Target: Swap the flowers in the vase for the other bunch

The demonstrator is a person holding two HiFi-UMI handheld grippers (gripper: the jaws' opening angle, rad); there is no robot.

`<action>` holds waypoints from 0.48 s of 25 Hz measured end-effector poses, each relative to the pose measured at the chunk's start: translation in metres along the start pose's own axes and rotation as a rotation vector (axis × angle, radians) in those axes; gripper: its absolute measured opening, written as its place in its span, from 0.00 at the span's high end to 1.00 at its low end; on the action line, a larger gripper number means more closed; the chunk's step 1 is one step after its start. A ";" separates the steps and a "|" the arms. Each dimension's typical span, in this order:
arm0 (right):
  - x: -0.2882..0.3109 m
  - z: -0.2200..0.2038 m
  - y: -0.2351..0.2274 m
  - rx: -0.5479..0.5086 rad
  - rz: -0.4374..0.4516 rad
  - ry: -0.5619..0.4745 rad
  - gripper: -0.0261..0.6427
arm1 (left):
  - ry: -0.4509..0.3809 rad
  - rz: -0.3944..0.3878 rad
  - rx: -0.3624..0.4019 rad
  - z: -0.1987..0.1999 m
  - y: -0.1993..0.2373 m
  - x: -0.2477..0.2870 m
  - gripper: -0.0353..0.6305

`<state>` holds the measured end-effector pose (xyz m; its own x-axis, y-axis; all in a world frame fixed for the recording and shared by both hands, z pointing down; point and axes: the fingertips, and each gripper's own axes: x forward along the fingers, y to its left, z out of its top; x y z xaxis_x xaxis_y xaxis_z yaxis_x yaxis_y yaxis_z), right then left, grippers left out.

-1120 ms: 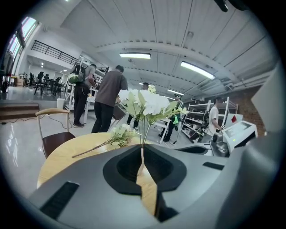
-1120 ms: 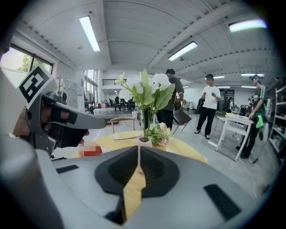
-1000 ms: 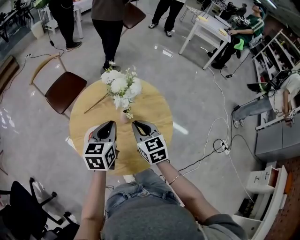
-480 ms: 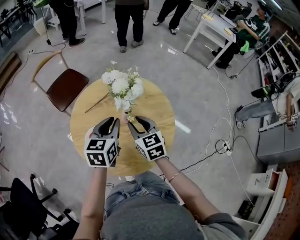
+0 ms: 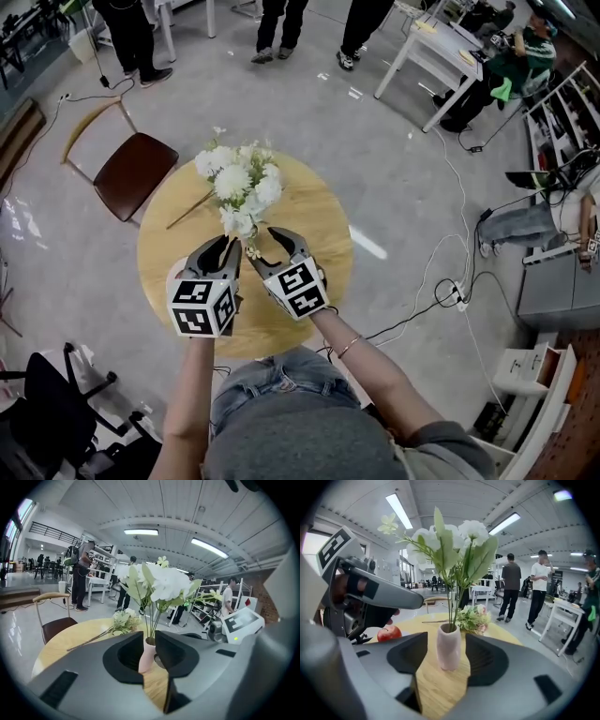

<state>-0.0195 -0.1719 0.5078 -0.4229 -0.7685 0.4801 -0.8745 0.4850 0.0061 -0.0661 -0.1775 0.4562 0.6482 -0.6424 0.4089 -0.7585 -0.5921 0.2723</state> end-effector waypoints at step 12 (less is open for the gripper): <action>0.024 -0.001 0.002 -0.078 0.071 0.026 0.60 | 0.015 -0.007 -0.094 -0.001 0.008 0.014 0.78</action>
<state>-0.0314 -0.1890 0.5208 -0.4762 -0.7200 0.5048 -0.8208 0.5700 0.0387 -0.0629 -0.1908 0.4652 0.6528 -0.6310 0.4192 -0.7575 -0.5477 0.3552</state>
